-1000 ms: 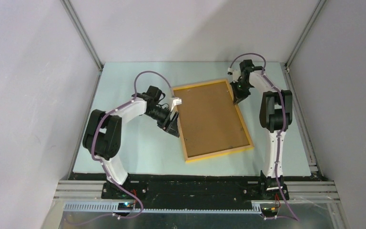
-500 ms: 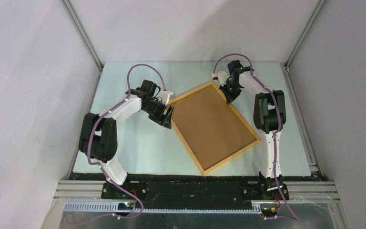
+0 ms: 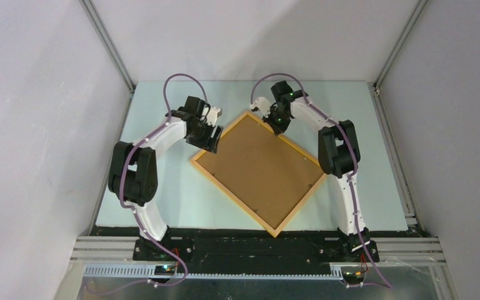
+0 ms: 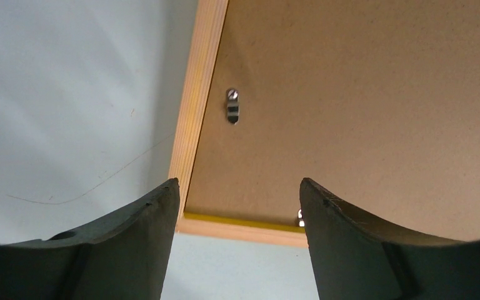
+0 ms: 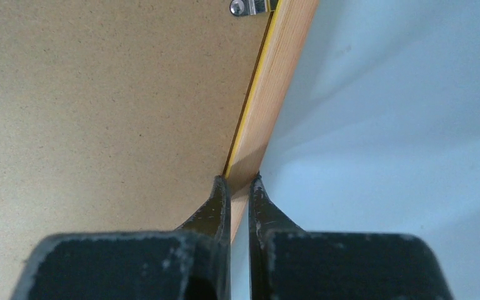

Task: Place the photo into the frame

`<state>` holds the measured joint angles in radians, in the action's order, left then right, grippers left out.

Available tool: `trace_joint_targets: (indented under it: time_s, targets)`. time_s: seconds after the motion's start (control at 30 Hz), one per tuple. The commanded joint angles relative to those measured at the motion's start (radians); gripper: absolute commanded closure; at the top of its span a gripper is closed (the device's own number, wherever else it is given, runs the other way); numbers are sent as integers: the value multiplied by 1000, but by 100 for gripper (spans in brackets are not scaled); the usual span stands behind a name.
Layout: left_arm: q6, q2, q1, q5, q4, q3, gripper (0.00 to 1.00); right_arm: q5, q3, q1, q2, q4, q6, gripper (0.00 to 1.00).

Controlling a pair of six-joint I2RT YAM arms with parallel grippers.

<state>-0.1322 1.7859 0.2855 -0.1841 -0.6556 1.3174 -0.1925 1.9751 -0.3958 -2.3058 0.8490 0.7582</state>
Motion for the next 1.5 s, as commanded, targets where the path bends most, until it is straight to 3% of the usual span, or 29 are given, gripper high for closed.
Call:
trace_joint_targets:
  time_s: [0.0, 0.33, 0.4, 0.47, 0.53, 0.8, 0.97, 1.17, 1.47]
  targets:
    - [-12, -1, -2, 52, 15, -16, 25, -67, 44, -41, -30, 46, 69, 100]
    - [-13, -55, -17, 151, 15, -81, 25, -62, 182, -92, -131, 42, 21, 98]
    - [-15, -79, -26, 156, 15, -101, 25, -58, 210, -91, -143, 31, -48, 84]
    - [-16, -105, -36, 158, 16, -115, 25, -56, 201, -84, -128, 0, -109, 60]
    - [-19, -130, -48, 158, 15, -126, 25, -61, 158, -72, -75, -41, -167, 46]
    - [-1, -131, -106, 96, 20, -115, 24, -80, -67, 28, 161, -169, -481, 19]
    - [18, -70, -115, 48, 21, -62, 24, -83, -311, 88, 348, -239, -564, 14]
    - [50, 52, -115, -42, 20, 36, 24, -146, -537, 183, 563, -181, -589, 14]
    - [98, 160, -116, -124, 20, 119, 25, -243, -848, 343, 741, -117, -518, 15]
